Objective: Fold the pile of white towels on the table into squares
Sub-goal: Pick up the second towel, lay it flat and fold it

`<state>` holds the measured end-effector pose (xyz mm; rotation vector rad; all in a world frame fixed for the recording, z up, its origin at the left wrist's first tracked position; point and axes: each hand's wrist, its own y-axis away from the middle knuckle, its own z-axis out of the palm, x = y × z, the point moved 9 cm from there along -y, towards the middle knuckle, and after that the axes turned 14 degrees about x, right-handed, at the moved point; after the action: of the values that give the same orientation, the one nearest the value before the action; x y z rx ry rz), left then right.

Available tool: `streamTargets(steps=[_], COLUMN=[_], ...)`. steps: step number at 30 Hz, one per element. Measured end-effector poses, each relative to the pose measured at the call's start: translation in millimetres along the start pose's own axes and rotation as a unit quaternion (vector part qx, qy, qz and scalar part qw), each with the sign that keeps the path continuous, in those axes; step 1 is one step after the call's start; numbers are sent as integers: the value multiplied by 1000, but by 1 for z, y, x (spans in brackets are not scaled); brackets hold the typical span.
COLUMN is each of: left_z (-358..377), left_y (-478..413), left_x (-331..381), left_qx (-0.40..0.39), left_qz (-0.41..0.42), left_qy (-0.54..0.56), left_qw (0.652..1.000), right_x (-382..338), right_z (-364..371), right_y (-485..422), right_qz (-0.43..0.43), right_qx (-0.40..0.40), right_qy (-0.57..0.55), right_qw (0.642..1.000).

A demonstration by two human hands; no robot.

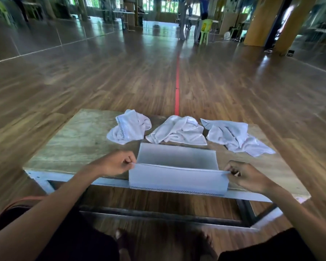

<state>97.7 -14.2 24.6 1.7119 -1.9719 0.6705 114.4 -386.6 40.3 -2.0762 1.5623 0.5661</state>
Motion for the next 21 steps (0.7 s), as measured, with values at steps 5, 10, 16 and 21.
streamTargets(steps=[5,10,16,21], left_z=[-5,-5,17,28], left_y=[-36,-74,-108,-123], left_x=[-5,-19,-29,-42], left_qx=[71,142,117,95], left_qz=[-1,-18,-31,-42], left_qy=[-37,-62,-104,-138], left_qw=[997,988,987,985], right_x=[11,23,44,61], right_z=[-10,-2,17,34], right_y=[-35,-64,-101,-124], right_qz=[48,83,105,111], right_qx=[73,103,107,93], right_qy=[-17,-30,8,36], right_qw=[996,991,989,989])
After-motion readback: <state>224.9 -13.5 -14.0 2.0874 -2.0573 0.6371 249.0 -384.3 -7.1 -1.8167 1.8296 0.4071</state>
